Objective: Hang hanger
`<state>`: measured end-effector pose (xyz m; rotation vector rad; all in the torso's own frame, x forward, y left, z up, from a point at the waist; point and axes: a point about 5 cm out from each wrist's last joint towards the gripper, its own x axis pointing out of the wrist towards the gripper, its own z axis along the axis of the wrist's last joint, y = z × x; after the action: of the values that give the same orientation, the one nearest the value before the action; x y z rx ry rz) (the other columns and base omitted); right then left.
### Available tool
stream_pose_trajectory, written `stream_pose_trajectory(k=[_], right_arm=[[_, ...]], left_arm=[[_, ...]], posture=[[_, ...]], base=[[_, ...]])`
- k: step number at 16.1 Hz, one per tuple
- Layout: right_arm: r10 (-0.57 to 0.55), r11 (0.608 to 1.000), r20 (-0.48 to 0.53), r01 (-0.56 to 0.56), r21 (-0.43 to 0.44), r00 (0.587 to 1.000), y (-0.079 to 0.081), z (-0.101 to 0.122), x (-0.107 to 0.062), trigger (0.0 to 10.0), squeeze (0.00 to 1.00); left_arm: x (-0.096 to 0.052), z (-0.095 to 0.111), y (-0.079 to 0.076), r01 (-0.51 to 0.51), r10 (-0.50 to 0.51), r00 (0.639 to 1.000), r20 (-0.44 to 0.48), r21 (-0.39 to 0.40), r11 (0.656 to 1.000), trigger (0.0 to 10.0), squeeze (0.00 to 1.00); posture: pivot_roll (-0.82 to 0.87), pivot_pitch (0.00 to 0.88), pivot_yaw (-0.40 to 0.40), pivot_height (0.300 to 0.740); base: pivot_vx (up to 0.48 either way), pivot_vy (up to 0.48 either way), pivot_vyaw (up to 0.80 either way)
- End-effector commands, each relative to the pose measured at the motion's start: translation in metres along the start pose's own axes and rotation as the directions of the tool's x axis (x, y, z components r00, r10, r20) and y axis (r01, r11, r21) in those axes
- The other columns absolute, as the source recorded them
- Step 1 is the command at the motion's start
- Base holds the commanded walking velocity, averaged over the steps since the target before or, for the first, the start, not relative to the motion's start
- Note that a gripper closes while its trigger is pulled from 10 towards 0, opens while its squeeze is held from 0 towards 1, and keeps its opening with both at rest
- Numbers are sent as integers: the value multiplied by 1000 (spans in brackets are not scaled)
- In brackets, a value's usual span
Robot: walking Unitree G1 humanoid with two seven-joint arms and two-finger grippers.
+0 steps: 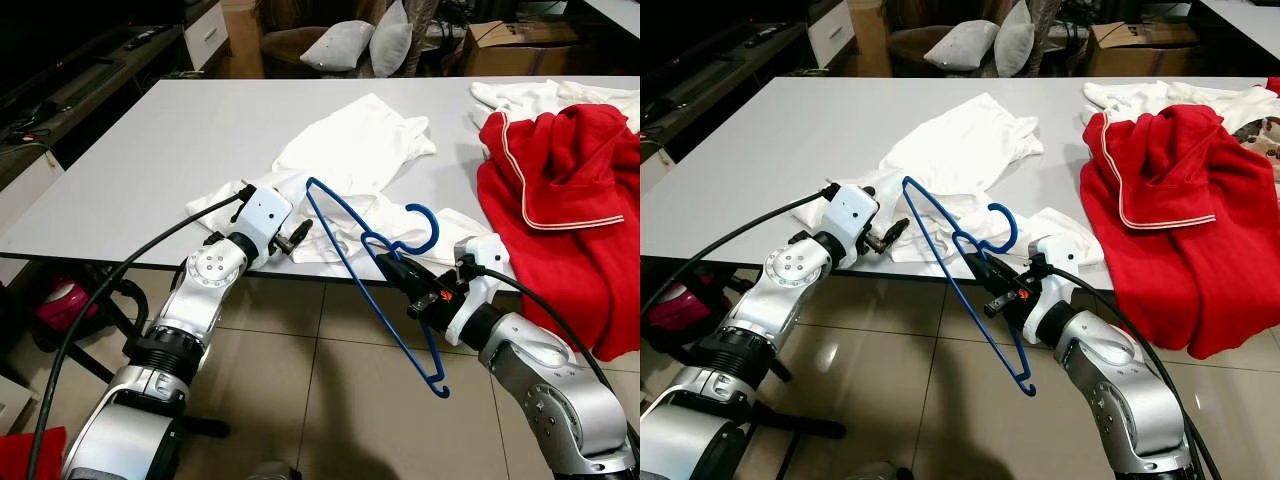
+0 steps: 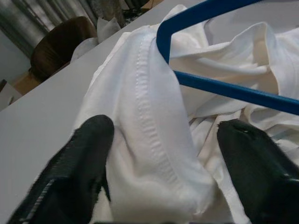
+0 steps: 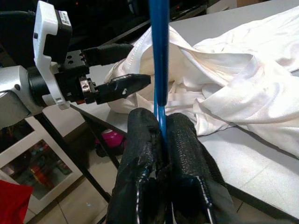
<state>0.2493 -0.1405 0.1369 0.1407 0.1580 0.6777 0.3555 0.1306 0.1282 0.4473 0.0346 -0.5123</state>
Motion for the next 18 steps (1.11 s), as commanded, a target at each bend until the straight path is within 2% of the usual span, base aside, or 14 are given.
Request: stream_pose_trajectory(k=[1,8,18], right_arm=[[11,1000,20,-11,-20,1000,3,4,0,10000,0],[17,1000,27,-17,-23,999,3,6,3,10000,0],[14,1000,29,-14,-25,999,2,7,3,10000,0]], left_arm=[[2,4,2,-8,8,1000,10,12,1000,0,0],[2,-1,6,-19,19,1000,-12,10,1000,0,0],[3,4,8,-6,6,1000,11,-14,1000,0,0]], posture=[[30,0,126,740],[35,0,121,740],[35,0,125,740]], base=[[0,0,0],[0,0,0],[0,0,0]])
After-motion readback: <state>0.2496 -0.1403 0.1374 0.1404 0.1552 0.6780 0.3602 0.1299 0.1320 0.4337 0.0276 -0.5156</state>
